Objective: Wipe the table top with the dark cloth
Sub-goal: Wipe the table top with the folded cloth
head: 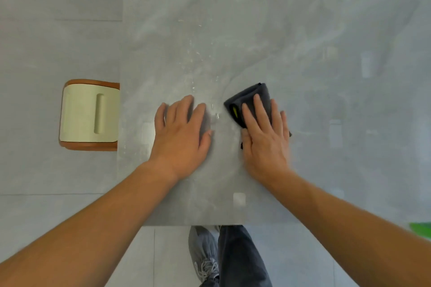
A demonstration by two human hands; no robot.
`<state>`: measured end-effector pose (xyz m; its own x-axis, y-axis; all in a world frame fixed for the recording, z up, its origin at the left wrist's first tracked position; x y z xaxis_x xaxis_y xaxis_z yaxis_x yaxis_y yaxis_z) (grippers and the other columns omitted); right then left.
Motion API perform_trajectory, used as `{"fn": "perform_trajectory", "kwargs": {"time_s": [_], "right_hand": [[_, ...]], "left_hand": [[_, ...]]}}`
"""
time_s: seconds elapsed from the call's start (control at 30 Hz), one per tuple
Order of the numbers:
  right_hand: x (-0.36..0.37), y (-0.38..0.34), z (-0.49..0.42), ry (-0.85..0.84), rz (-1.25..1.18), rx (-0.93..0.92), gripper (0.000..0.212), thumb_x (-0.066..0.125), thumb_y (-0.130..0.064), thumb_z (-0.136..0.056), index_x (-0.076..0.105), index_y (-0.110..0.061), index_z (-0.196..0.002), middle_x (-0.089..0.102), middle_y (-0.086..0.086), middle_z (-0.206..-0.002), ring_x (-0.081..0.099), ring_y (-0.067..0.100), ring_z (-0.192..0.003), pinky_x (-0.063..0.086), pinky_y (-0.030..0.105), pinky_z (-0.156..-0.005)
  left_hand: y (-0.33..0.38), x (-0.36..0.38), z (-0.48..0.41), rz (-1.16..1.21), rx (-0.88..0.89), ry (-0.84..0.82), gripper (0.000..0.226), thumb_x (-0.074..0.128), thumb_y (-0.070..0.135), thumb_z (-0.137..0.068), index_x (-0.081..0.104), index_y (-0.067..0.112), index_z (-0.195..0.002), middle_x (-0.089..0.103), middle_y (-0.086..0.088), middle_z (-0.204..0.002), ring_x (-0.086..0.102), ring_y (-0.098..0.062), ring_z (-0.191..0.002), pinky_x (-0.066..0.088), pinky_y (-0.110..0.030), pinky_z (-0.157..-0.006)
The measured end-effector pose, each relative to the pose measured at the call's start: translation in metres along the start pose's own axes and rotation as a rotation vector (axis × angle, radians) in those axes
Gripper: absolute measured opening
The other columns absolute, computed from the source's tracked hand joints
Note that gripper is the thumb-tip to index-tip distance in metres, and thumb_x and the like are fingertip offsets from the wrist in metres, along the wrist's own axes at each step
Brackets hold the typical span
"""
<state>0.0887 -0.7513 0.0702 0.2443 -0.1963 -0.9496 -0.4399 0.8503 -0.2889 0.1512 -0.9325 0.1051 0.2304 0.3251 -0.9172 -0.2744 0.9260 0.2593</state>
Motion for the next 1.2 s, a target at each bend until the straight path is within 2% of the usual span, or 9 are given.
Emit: {"fn": "perform_trajectory", "kwargs": {"time_s": [0.13,0.33,0.53,0.63,0.83,0.9,1.07,1.13,1.2], "right_hand": [[-0.005,0.016,-0.013,-0.04,0.049,-0.144,0.052,0.039,-0.029,-0.101,0.033,-0.026,-0.153,0.021,0.001,-0.165,0.008,0.032,-0.153,0.004,0.05,-0.124],[-0.019,0.029,-0.093,0.013,-0.055,0.094,0.058,0.039,-0.022,-0.1,0.027,-0.034,-0.155,0.013,-0.004,-0.167,0.006,0.033,-0.153,0.004,0.05,-0.124],[-0.01,0.01,-0.054,-0.054,0.005,-0.222,0.049,0.04,-0.037,-0.102,0.04,-0.031,-0.151,0.023,-0.002,-0.165,0.016,0.035,-0.151,0.008,0.053,-0.123],[-0.016,0.02,-0.078,-0.067,0.03,-0.282,0.047,0.04,-0.036,-0.103,0.042,-0.032,-0.149,0.025,-0.003,-0.164,0.019,0.034,-0.15,0.009,0.053,-0.122],[-0.027,0.024,-0.167,0.02,-0.019,0.014,0.049,0.037,-0.036,-0.103,0.034,-0.036,-0.152,0.018,-0.002,-0.166,0.013,0.034,-0.151,0.004,0.052,-0.123],[-0.023,0.011,-0.159,0.013,-0.013,-0.011,0.052,0.038,-0.033,-0.101,0.033,-0.034,-0.153,0.017,0.0,-0.166,0.01,0.036,-0.151,0.004,0.053,-0.123],[-0.018,-0.001,-0.132,-0.074,0.03,-0.248,0.055,0.039,-0.028,-0.098,0.036,-0.03,-0.153,0.019,-0.001,-0.166,0.011,0.035,-0.152,0.006,0.054,-0.123],[-0.025,0.009,-0.159,-0.046,0.021,-0.204,0.055,0.043,-0.027,-0.096,0.04,-0.031,-0.151,0.024,-0.001,-0.165,0.015,0.036,-0.151,0.008,0.054,-0.122],[-0.034,0.022,-0.198,0.007,-0.019,-0.037,0.054,0.04,-0.029,-0.098,0.037,-0.034,-0.151,0.021,-0.002,-0.166,0.012,0.034,-0.152,0.004,0.051,-0.123]], "left_hand": [[-0.005,-0.011,-0.03,0.013,-0.024,0.02,0.054,0.039,0.044,-0.098,0.033,0.019,-0.146,0.021,-0.011,-0.158,0.019,-0.027,-0.146,0.002,-0.05,-0.121],[-0.013,-0.024,-0.063,0.026,-0.052,0.008,0.057,0.037,0.044,-0.1,0.029,0.017,-0.15,0.01,-0.012,-0.164,0.006,-0.028,-0.152,-0.002,-0.047,-0.122],[-0.016,-0.035,-0.088,0.036,-0.094,0.009,0.063,0.036,0.045,-0.101,0.021,0.018,-0.156,0.002,-0.012,-0.166,-0.001,-0.026,-0.153,0.0,-0.048,-0.122],[-0.018,-0.04,-0.093,0.032,-0.102,0.001,0.062,0.036,0.045,-0.1,0.022,0.019,-0.155,0.003,-0.012,-0.166,-0.002,-0.026,-0.153,0.001,-0.048,-0.122],[-0.033,-0.052,-0.115,0.028,-0.104,0.001,0.062,0.037,0.045,-0.1,0.022,0.019,-0.154,0.0,-0.013,-0.166,-0.003,-0.026,-0.153,0.001,-0.048,-0.122],[-0.037,-0.056,-0.125,0.03,-0.114,-0.001,0.063,0.037,0.045,-0.1,0.021,0.019,-0.155,-0.002,-0.013,-0.167,-0.004,-0.026,-0.153,-0.001,-0.047,-0.122],[-0.042,-0.061,-0.153,0.004,-0.095,-0.019,0.065,0.034,0.046,-0.1,0.015,0.021,-0.157,-0.007,-0.011,-0.167,-0.008,-0.025,-0.153,-0.005,-0.045,-0.122],[-0.046,-0.063,-0.161,0.004,-0.083,-0.016,0.064,0.034,0.046,-0.1,0.016,0.021,-0.157,-0.006,-0.011,-0.167,-0.008,-0.025,-0.153,-0.006,-0.045,-0.121],[-0.051,-0.065,-0.167,-0.009,-0.076,-0.013,0.064,0.033,0.046,-0.1,0.016,0.021,-0.157,-0.006,-0.012,-0.167,-0.008,-0.025,-0.153,-0.005,-0.045,-0.121]]}}
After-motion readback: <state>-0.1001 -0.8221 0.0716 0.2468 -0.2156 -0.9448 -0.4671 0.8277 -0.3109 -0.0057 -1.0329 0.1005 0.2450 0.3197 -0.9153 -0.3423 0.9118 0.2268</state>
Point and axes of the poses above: each hand's wrist, its own z-axis away from the middle knuckle, its own x-axis out of the palm, y = z × x, the point moved 4 cm from there along -z, towards the middle knuckle
